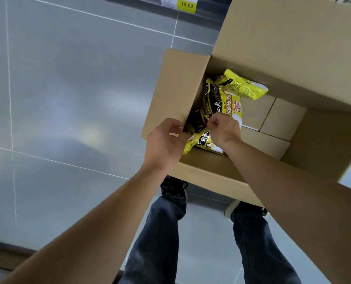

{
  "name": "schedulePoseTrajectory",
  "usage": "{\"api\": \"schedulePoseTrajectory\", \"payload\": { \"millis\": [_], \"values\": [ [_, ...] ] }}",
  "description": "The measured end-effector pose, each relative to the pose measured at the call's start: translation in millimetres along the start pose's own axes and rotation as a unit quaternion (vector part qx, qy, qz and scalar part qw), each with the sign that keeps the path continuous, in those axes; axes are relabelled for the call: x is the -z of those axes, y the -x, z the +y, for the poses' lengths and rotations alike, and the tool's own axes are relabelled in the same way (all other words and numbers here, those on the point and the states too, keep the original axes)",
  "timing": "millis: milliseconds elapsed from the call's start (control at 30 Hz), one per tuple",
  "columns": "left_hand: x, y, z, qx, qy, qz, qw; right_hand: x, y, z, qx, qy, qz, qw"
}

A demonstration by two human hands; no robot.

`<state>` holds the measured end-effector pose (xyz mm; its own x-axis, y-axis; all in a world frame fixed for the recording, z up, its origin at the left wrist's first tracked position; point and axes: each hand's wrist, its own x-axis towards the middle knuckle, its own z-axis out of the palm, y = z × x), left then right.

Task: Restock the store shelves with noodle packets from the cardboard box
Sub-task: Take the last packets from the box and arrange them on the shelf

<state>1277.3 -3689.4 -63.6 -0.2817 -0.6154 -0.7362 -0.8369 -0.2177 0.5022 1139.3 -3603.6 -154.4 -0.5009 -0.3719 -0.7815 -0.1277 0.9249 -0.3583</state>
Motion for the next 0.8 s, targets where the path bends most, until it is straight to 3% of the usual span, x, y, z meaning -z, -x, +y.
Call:
{"api": "schedulePoseTrajectory", "payload": {
  "millis": [200,367,433,533,600,667,733,800],
  "values": [
    [-35,19,0,0.052,0.002,-0.015,0.999,68,66,41,-0.015,-0.151,-0.068,0.986],
    [-78,33,21,0.195,0.061,-0.044,0.978,109,93,60,-0.065,-0.372,-0.151,0.914],
    [-90,36,30,0.273,0.158,-0.060,0.947,127,94,68,-0.071,-0.467,-0.209,0.856],
    [-102,29,35,0.365,0.338,-0.123,0.859,147,88,88,-0.052,-0.527,-0.307,0.791],
    [-107,29,38,0.364,0.402,-0.167,0.823,154,84,101,-0.046,-0.544,-0.326,0.772],
    [-112,30,40,0.363,0.468,-0.183,0.785,160,82,109,-0.039,-0.569,-0.287,0.770],
    [-122,32,42,0.355,0.509,-0.158,0.768,162,83,117,-0.045,-0.601,-0.254,0.756],
    [-131,37,46,0.339,0.499,-0.123,0.788,158,84,120,-0.050,-0.613,-0.284,0.735]
  ]
}}
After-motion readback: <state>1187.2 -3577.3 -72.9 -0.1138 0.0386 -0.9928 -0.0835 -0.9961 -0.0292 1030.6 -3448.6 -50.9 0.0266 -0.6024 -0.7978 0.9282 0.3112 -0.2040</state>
